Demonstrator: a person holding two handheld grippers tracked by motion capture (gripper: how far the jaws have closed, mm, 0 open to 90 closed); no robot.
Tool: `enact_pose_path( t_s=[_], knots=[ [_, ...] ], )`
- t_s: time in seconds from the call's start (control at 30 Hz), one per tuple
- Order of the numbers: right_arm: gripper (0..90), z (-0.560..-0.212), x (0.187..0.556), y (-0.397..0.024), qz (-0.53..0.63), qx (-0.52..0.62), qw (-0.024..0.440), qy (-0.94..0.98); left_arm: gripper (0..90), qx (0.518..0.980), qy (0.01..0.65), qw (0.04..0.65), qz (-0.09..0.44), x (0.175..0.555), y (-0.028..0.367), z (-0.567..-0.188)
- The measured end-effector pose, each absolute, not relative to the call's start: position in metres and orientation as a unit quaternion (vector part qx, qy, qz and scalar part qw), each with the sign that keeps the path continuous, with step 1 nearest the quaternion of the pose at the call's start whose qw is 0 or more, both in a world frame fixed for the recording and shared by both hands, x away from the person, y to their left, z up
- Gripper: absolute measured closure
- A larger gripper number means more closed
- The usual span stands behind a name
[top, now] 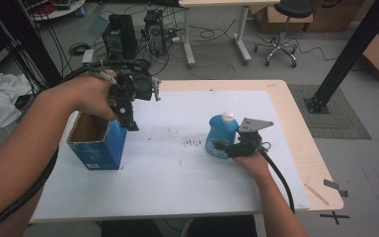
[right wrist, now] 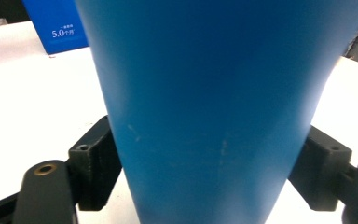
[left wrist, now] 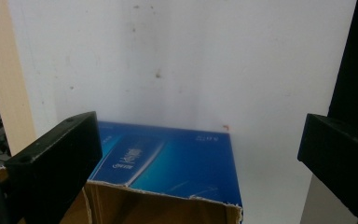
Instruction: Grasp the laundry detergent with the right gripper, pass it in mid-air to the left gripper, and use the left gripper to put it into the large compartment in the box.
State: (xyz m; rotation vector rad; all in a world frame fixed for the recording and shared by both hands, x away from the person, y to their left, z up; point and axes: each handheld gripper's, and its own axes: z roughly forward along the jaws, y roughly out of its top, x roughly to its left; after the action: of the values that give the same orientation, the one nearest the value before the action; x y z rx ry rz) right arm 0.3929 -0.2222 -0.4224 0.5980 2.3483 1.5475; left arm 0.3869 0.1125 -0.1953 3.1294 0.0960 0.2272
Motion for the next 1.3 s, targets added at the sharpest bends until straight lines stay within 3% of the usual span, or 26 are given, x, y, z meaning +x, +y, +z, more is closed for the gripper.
enact_pose_path(
  t_s=[0.83, 1.3],
  knots=[
    [42.0, -0.4228, 0.3914, -0.2226, 0.538, 0.197, 0.131, 0.809, 0.1, 0.997, 0.031, 0.002, 0.075, 0.3871, 0.1118, -0.1967],
    [43.9, -0.4242, 0.3912, -0.2232, 0.542, 0.199, 0.128, 0.806, 0.1, 0.997, 0.03, 0.001, 0.075, 0.3877, 0.1103, -0.1982]
  ],
)
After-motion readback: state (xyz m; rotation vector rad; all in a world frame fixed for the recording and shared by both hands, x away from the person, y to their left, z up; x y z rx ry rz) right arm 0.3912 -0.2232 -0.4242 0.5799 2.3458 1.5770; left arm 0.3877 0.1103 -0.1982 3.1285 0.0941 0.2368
